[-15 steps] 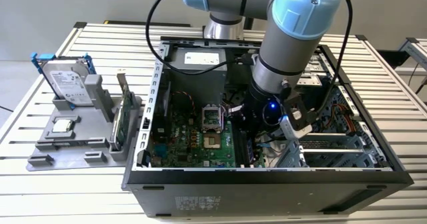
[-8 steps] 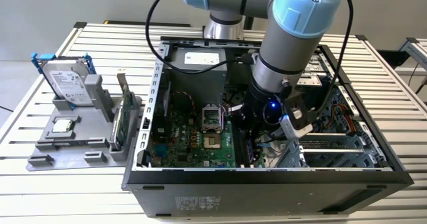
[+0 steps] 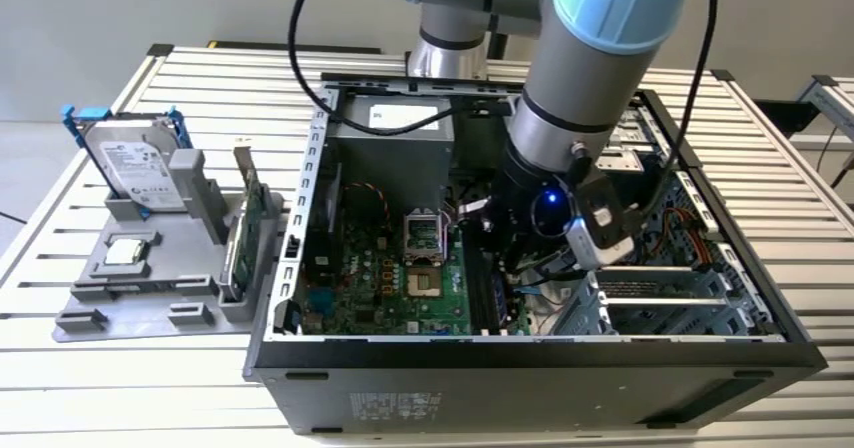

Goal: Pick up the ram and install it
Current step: 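Insert the ram into the slot, then press down the ram until it locks into place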

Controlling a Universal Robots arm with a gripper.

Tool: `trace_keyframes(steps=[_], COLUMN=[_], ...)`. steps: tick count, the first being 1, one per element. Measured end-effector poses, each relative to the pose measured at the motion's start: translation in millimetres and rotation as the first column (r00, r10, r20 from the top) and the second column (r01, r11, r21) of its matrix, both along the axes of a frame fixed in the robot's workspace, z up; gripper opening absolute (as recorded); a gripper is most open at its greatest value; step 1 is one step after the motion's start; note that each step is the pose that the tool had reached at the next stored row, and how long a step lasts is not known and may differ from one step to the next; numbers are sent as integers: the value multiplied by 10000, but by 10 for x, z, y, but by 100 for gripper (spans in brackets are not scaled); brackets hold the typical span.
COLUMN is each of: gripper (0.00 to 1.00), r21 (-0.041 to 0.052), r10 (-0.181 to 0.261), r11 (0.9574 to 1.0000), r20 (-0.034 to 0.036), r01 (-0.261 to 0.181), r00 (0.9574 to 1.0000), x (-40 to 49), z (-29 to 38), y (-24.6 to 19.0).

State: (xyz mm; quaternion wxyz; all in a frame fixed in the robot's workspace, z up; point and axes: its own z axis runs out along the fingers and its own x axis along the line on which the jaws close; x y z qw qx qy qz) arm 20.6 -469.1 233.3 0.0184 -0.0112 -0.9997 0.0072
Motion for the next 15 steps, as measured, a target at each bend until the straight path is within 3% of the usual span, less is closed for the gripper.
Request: trace_keyframes(steps=[6, 11, 12, 15], gripper=[100, 100, 0, 0], r21=[0, 2, 2, 1], r10=[0, -1, -1, -1], r11=[10000, 10000, 10000, 10000], r20=[-1, -1, -1, -1], r01=[0, 1, 1, 1], r00=[10000, 10000, 10000, 10000], x=[0, 0, 0, 0], z=[153, 168, 168, 168], y=[-20, -26, -26, -27])
